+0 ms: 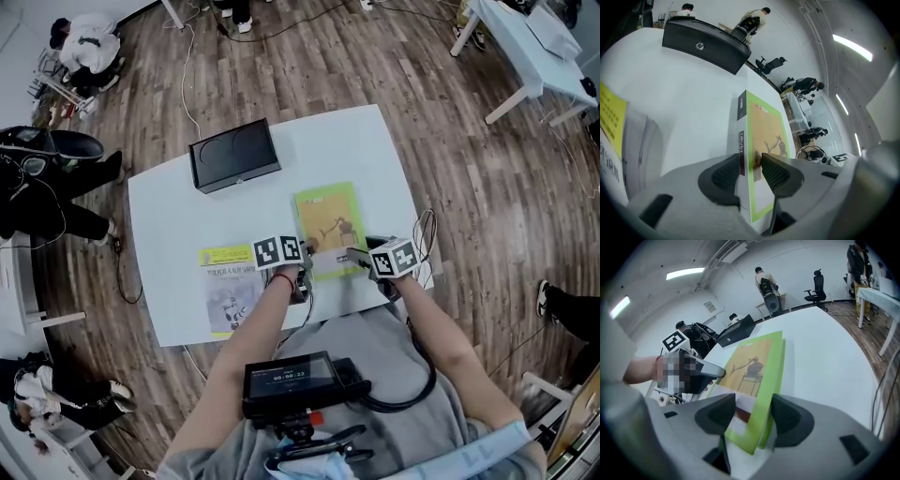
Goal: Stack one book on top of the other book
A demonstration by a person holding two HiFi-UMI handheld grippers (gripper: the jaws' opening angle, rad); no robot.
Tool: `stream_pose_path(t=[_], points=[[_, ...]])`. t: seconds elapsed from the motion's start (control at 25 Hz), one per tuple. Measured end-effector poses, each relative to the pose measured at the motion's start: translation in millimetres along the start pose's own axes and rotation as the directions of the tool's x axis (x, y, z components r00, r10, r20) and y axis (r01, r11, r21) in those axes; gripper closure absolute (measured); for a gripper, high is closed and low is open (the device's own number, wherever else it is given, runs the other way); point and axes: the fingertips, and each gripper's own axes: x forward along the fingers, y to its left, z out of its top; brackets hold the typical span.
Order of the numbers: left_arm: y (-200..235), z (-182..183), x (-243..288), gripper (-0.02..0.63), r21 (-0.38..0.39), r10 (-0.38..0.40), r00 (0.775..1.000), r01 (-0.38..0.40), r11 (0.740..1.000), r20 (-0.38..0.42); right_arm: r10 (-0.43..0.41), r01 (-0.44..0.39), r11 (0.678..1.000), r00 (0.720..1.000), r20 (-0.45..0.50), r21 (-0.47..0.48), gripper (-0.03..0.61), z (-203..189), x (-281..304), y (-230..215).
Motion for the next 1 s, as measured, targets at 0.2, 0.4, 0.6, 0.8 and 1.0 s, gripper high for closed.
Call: stream_pose_path(t=[0.2,0.4,0.6,0.8,1.0], points=[[9,-29,-16,0.454,0.015,-0.014,0.999,0.015,1.0,-0.04,0.017,-0.018,1.0,0.999,-0.04,-0.017,0.328,-28,-3,24],[17,-55,-30,0.454,0.023,-0.021,0.997,0.023,0.999,-0.075,0.036,-0.039,0.998,0.996,-0.08,-0.042,0.328,-51,-5,43],[20,-79,-40,0.454,0.017,-0.033,0.996,0.034,0.999,-0.086,0.062,-0.069,0.996,0.991,-0.118,-0.061,0.328,-68,-9,56],[22,-94,-45,0.454,0.03,-0.031,0.994,0.035,0.999,-0.108,0.064,-0.075,0.995,0.986,-0.153,-0.068,0.328,-83,-11,65],[25,-99,-48,0.454,0.019,-0.044,0.993,0.046,0.999,-0.109,0.069,-0.084,0.993,0.983,-0.168,-0.087,0.328,-87,-11,69]])
